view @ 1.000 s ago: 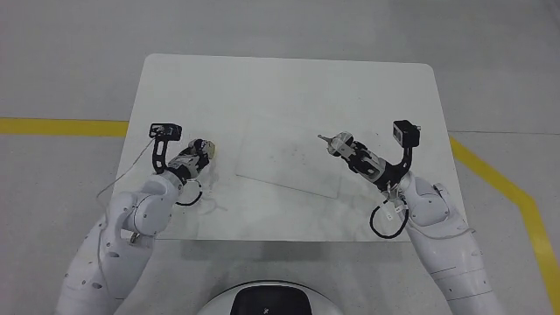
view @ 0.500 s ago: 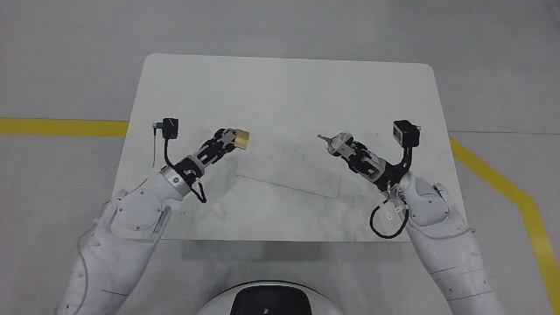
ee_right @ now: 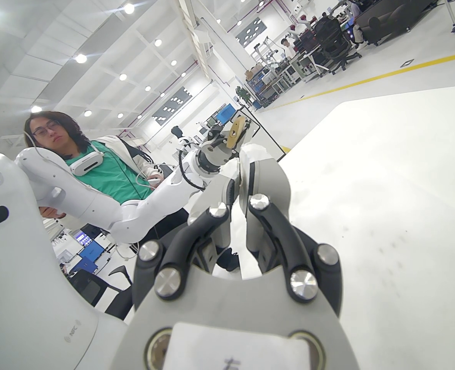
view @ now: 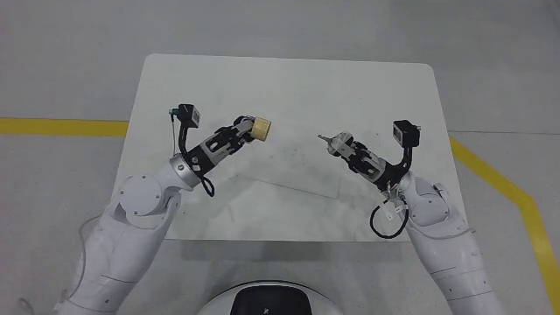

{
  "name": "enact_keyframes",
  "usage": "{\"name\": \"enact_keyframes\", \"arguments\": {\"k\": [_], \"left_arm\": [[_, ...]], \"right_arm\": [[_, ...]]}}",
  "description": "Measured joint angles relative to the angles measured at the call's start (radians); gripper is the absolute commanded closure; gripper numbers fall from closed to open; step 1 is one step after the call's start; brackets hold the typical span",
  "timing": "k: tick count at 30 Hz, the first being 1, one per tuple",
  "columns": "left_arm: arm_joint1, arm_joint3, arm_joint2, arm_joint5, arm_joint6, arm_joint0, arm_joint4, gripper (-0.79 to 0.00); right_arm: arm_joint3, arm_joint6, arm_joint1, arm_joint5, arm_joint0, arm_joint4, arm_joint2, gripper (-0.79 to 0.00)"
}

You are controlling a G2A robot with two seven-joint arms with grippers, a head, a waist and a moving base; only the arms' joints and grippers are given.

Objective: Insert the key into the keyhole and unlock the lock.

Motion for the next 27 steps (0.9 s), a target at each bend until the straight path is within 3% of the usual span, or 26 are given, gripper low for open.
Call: {"name": "enact_keyframes", "arguments": {"k": [14, 20, 27], "left_arm": [[-0.005, -0.009, 0.059, 0.062, -0.053, -0.048, 0.023, 0.0], [-0.006, -0.017, 0.06, 0.038, -0.06, -0.04, 0.003, 0.0], [-0.014, 0.014, 0.108, -0.006, -0.087, -0.071, 0.008, 0.0]], "right_arm": [[0.0, -0.003, 0.0, 0.003, -0.001, -0.002, 0.001, 0.0], [0.018, -0.157, -0.018, 0.061, 0.012, 0.046, -0.013, 0.0], [0.033, -0.198, -0.044, 0.161, 0.057, -0.004, -0.11, 0.0]]}}
